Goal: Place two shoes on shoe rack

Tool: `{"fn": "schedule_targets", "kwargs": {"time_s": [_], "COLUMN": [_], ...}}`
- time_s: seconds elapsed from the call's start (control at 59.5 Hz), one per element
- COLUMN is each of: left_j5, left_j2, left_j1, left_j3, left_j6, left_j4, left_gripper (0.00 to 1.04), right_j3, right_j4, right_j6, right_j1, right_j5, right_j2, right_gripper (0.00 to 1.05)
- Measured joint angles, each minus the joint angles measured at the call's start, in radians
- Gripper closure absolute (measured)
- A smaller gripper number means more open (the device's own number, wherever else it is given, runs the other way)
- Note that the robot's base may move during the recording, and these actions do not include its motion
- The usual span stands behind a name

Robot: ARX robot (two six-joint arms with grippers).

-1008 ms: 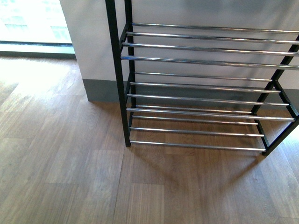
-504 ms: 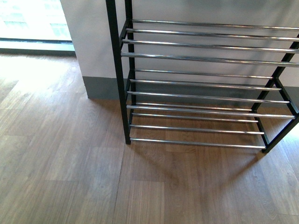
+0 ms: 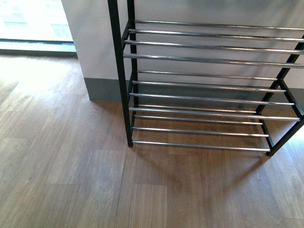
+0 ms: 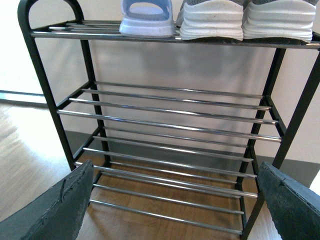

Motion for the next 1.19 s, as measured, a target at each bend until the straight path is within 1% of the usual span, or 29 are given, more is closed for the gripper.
{"fn": "schedule_targets", "kwargs": {"time_s": [0.101,0.218,0.336,0.386,0.437,0.537,0.571,0.621,0.689,0.857,1.192], "left_j5": [0.032,0.031,0.026,0.026,0.031,0.057,0.071,0.080,0.097,0.092,0.022], "left_j2": [-0.031,-0.039,-0.029,0.000,0.081,0.267,0.361,0.488,0.610,0.858,1.281], "left_j1": [0.032,0.042,0.024,0.013,-0.012,-0.073,-0.107,-0.154,-0.183,-0.217,-0.248], "left_j3": [-0.013,-0.025,-0.025,-0.023,0.000,0.108,0.181,0.293,0.402,0.647,1.166], "left_j6": [0.001,0.001,0.001,0.004,0.018,0.050,0.070,0.101,0.116,0.136,0.121], "left_j4": [-0.018,-0.021,-0.010,0.021,0.086,0.179,0.208,0.227,0.227,0.172,0.029], "left_gripper": [1.03,1.03,1.03,1.03,1.03,1.03,1.03,1.03,1.03,1.03,1.03], "right_j3": [0.000,0.000,0.000,0.000,0.000,0.000,0.000,0.000,0.000,0.000,0.000], "right_j4": [0.000,0.000,0.000,0.000,0.000,0.000,0.000,0.000,0.000,0.000,0.000], "right_j6": [0.000,0.000,0.000,0.000,0.000,0.000,0.000,0.000,0.000,0.000,0.000], "right_j1": [0.000,0.000,0.000,0.000,0.000,0.000,0.000,0.000,0.000,0.000,0.000], "right_j5": [0.000,0.000,0.000,0.000,0.000,0.000,0.000,0.000,0.000,0.000,0.000], "right_j2": [0.000,0.000,0.000,0.000,0.000,0.000,0.000,0.000,0.000,0.000,0.000], "right_gripper": [0.09,0.09,0.09,0.09,0.09,0.09,0.09,0.09,0.09,0.09,0.09]}}
